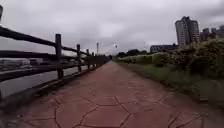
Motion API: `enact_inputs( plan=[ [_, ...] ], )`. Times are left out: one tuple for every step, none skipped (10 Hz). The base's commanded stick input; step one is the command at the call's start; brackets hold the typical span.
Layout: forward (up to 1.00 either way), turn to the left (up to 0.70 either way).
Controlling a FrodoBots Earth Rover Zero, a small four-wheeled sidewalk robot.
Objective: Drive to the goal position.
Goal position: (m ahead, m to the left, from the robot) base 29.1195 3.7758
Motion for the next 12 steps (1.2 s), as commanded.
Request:
enact_inputs(
  plan=[
    [1.0, 0.0],
    [1.0, 0.0],
    [1.0, 0.0],
    [1.0, 0.0],
    [1.0, 0.0],
    [1.0, 0.0],
    [1.0, 0.0],
    [1.0, 0.0],
    [1.0, 0.0],
    [1.0, 0.0],
    [1.0, 0.0],
    [1.0, 0.0]
  ],
)
